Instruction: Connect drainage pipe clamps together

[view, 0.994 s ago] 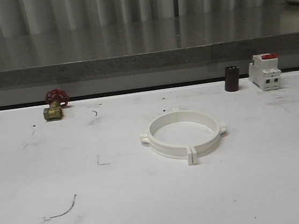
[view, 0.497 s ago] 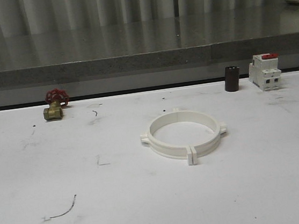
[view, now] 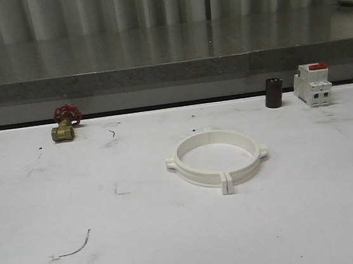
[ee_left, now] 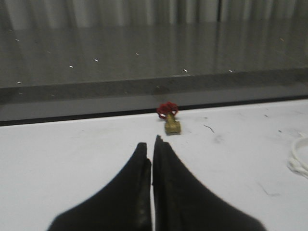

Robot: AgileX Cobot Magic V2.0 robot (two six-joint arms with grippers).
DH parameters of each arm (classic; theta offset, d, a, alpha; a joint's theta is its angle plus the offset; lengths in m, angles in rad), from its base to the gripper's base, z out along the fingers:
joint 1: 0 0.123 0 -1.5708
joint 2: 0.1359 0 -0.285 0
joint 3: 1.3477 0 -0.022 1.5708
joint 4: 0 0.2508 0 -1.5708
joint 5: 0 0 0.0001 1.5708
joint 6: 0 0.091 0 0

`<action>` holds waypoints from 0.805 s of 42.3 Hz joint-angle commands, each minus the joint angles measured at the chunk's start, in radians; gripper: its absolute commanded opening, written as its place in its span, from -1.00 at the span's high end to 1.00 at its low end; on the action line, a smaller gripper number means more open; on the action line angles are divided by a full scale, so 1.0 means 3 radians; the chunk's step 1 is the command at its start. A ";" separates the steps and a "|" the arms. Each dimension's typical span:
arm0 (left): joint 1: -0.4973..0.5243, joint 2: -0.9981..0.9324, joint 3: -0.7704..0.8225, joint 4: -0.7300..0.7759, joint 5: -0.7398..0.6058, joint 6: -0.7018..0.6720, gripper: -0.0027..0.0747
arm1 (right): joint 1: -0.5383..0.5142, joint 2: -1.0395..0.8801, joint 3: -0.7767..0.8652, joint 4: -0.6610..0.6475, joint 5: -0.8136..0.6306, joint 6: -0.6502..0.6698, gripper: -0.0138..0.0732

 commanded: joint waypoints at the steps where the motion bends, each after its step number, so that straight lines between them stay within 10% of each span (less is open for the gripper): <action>1: 0.0159 -0.0138 0.0158 -0.0023 -0.0600 -0.0002 0.98 | -0.0025 0.0009 -0.0090 0.0022 -0.0236 -0.0030 0.96; 34: 0.0169 -0.0344 0.0676 0.0482 -0.0893 -0.0678 0.98 | -0.0025 0.0009 -0.0090 0.0022 -0.0225 -0.0030 0.96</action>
